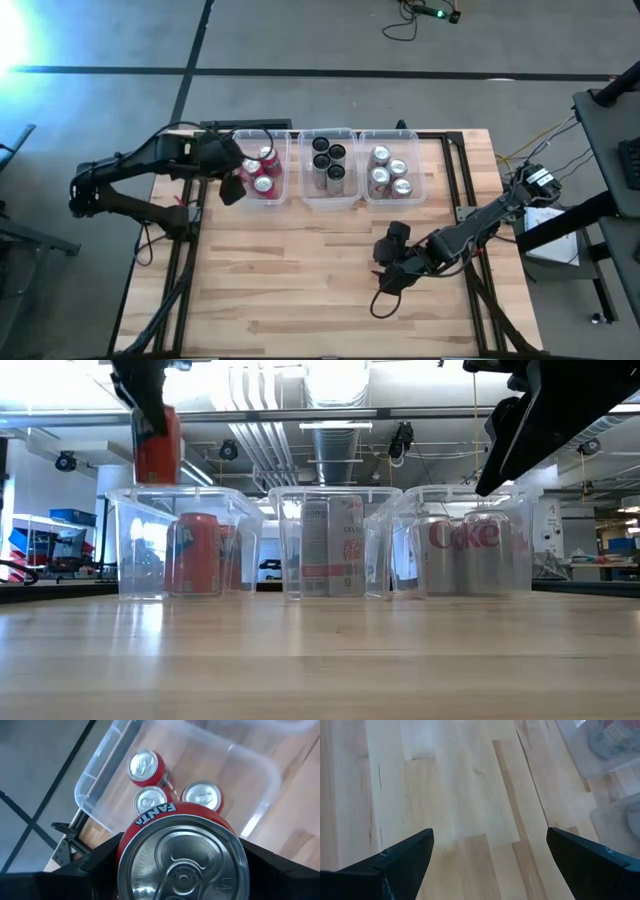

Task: Sort soda cans
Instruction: Put the red soda can into the left transparent bin

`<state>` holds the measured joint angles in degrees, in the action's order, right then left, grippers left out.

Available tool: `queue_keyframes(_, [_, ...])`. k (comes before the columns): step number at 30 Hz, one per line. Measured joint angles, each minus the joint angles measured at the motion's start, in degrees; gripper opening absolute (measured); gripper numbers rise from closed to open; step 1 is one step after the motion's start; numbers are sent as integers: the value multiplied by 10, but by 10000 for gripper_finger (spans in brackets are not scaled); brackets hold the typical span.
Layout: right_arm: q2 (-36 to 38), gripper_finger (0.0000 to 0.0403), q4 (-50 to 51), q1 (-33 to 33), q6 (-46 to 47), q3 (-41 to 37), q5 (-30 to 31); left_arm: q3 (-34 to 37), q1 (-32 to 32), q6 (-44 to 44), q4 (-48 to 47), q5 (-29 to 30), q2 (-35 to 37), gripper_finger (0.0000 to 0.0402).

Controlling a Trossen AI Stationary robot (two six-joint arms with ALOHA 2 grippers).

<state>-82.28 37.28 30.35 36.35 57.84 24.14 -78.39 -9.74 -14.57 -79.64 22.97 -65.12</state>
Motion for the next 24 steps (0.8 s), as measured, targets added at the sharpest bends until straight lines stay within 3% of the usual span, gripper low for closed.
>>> queue_keyframes(13, [0,384,-2,0,1,0,0,59,-72,51,37,-16,7,283])
queue_keyframes(24, [0,384,-3,0,1,0,0,77,-76,54,57,-15,8,283])
